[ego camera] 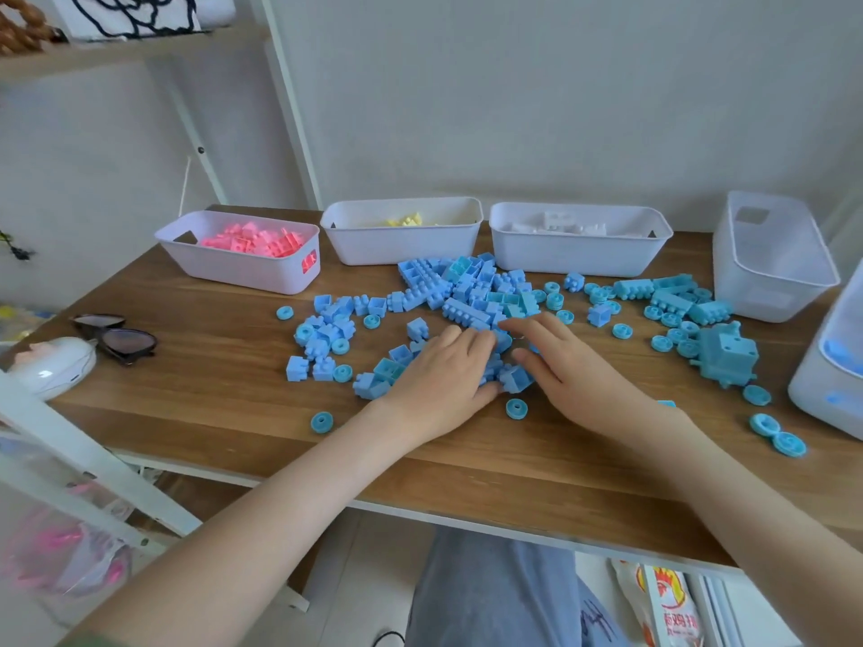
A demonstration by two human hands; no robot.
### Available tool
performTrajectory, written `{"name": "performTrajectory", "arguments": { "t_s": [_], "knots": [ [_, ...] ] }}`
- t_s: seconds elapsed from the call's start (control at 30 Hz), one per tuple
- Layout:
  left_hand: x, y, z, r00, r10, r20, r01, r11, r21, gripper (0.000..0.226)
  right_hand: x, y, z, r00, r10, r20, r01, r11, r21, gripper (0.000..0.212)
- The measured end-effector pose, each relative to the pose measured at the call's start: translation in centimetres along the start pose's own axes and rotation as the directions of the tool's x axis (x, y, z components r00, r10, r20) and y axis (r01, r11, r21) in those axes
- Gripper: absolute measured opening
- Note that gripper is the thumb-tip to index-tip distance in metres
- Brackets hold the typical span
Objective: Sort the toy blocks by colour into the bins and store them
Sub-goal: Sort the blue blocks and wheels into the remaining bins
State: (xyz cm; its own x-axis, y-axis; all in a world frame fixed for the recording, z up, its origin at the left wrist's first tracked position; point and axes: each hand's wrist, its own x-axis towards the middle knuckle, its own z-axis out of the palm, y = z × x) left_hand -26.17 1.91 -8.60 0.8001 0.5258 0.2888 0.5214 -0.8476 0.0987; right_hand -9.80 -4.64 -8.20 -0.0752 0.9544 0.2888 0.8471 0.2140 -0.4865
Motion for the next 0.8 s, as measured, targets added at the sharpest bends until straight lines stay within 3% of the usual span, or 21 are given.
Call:
{"name": "performTrajectory", "arguments": {
  "t_s": [0.27, 0.43, 0.6, 0.8],
  "knots": [
    [0.0, -0.1, 0.4, 0.999, -0.016, -0.048, 0.014, 0.999, -0.049, 0.041, -0.2, 0.4, 0.2, 1.000, 0.028, -0.003, -0.028, 0.994, -0.104, 0.044],
    [-0.3, 0.0, 0.5, 0.995, -0.077, -0.071, 0.067, 0.989, -0.133, 0.033, -0.6, -0.4, 1.3, 0.999, 0.024, 0.026, -0.027, 0.994, 0.110, 0.029],
    [-0.4, 0.2, 1.0, 0.996, -0.011, -0.087, 0.008, 0.999, -0.033, 0.031, -0.3, 0.0, 1.8, 0.999, 0.054, -0.008, -0.054, 0.995, -0.082, 0.029],
    [-0.4, 0.1, 0.3, 0.991, -0.124, -0.057, 0.103, 0.953, -0.285, 0.045, -0.3, 0.4, 1.7, 0.997, 0.064, -0.046, -0.070, 0.989, -0.130, 0.029]
  ]
}}
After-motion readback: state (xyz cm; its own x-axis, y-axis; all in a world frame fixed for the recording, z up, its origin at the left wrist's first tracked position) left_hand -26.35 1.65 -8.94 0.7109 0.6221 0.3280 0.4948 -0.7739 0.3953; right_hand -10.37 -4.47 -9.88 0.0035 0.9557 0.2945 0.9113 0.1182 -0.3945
